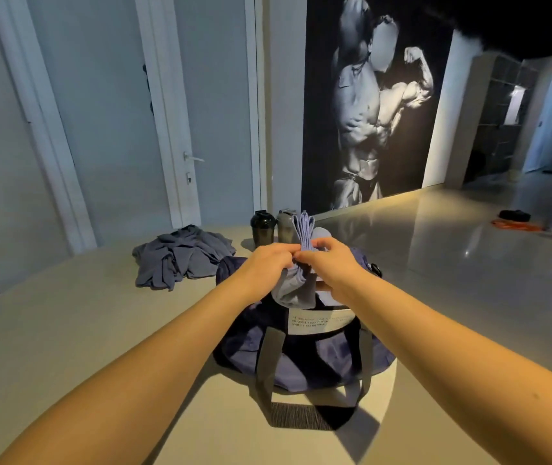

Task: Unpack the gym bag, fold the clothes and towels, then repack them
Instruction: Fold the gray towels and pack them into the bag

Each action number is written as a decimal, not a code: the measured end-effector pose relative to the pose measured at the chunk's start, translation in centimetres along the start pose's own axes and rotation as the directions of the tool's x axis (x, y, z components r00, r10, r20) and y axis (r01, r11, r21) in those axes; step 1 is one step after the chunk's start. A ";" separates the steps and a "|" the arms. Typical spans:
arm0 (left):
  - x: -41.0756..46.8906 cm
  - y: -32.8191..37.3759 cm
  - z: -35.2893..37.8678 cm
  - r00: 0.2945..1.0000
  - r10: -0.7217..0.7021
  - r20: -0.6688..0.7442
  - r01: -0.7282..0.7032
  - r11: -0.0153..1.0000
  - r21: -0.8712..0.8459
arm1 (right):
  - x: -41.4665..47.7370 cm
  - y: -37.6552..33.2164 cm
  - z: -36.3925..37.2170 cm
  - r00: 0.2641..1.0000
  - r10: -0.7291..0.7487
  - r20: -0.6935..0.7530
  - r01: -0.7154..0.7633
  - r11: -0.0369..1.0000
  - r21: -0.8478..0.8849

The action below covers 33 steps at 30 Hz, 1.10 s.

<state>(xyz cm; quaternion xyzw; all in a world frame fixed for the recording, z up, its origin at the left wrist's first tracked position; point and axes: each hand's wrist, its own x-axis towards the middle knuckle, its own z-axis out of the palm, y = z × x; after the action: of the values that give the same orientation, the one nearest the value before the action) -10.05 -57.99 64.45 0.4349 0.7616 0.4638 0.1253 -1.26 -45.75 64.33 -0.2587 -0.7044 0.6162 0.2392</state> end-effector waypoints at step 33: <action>3.6 -10.5 -3.1 0.991 -0.115 0.067 0.001 0.511 0.860 | 2.4 5.5 2.9 0.992 0.071 0.100 0.018 0.721 -0.693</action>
<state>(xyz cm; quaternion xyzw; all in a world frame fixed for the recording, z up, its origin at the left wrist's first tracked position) -19.76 -59.08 58.34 0.4404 0.8966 -0.0028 -0.0464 -4.63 -45.75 58.59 -0.3019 -0.8927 0.3262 0.0741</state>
